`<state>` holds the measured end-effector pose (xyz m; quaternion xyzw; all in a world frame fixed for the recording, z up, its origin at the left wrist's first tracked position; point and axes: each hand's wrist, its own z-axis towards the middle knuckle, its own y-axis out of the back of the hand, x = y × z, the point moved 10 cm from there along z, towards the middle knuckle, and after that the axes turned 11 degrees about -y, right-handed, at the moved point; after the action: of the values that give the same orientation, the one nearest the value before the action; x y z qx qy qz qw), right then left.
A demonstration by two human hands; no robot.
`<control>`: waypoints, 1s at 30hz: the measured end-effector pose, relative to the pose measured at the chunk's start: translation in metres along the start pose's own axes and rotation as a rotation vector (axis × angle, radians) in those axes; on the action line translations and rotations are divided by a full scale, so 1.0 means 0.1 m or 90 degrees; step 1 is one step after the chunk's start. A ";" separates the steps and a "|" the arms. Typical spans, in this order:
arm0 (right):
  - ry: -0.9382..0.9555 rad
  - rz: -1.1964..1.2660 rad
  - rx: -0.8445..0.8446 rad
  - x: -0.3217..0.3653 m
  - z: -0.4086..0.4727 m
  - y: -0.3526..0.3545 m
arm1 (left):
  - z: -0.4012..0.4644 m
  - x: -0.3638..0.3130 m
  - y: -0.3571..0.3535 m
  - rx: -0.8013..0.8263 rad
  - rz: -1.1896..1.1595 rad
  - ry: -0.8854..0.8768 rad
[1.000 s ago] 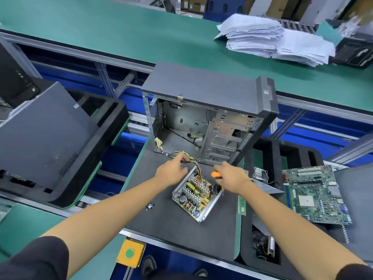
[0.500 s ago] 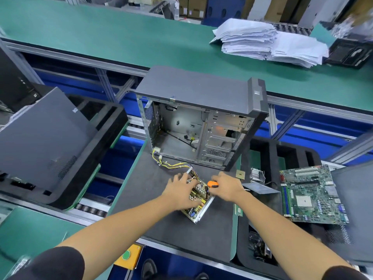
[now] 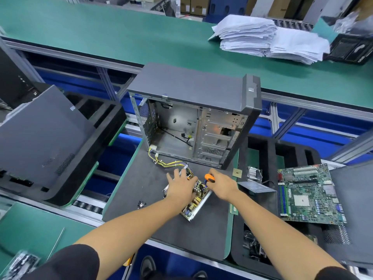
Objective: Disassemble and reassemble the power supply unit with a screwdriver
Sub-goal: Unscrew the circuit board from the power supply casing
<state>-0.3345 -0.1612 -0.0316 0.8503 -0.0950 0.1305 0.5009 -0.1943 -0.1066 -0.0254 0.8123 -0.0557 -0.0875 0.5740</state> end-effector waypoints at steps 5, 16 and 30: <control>-0.016 0.028 0.027 -0.02 0.02 -0.08 | 0.14 -0.17 0.16 0.040 0.131 -0.093; -0.026 0.037 -0.003 -0.01 0.03 -0.09 | 0.25 -0.27 -0.04 0.075 0.295 -0.308; -0.003 0.003 0.004 0.07 0.11 -0.12 | 0.28 -0.23 -0.06 0.035 0.299 -0.311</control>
<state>-0.3235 -0.1651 -0.0441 0.8520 -0.0973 0.1301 0.4977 -0.2227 -0.1264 -0.0389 0.7472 -0.3797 -0.1432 0.5263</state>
